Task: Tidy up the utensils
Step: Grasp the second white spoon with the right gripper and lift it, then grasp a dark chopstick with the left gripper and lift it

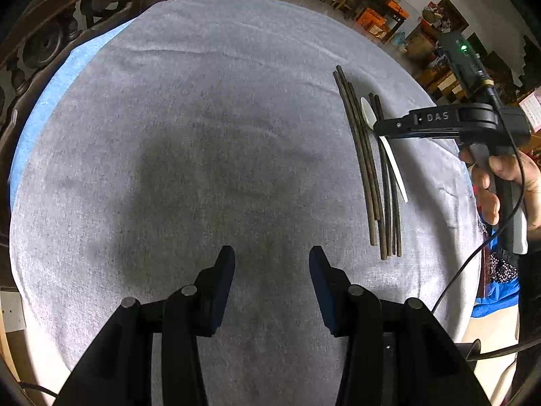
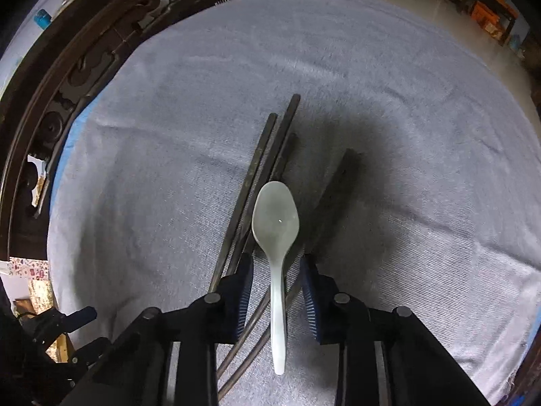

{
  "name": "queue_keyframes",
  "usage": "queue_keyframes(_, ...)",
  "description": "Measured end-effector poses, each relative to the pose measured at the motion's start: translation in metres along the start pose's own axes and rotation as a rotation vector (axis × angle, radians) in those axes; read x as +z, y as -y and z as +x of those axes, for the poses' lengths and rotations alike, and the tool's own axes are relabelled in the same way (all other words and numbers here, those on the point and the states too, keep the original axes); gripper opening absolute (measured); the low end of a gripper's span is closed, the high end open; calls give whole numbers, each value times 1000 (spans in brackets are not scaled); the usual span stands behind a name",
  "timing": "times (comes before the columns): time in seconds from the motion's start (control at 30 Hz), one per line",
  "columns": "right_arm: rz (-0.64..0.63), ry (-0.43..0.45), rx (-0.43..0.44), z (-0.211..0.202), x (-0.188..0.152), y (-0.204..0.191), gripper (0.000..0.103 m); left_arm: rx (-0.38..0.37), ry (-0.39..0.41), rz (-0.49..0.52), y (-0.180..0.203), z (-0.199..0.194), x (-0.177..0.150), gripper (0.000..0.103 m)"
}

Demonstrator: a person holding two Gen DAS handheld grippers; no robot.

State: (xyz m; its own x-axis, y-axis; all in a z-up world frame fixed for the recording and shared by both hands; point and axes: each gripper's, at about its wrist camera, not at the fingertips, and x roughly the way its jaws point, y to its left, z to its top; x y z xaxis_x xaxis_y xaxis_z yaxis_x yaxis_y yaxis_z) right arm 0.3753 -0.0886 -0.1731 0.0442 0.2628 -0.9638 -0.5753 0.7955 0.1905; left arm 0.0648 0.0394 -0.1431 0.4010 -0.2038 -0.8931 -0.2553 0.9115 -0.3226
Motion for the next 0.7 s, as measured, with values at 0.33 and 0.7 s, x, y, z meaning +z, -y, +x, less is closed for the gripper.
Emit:
queue_keyframes(0.33,57,19,28,-3,-9,21,12,15,-2,43,5,10,25,46)
queue_keyframes(0.7,230,43,25,-29,-65,108,12,-7,-114,95,49,50,101,46)
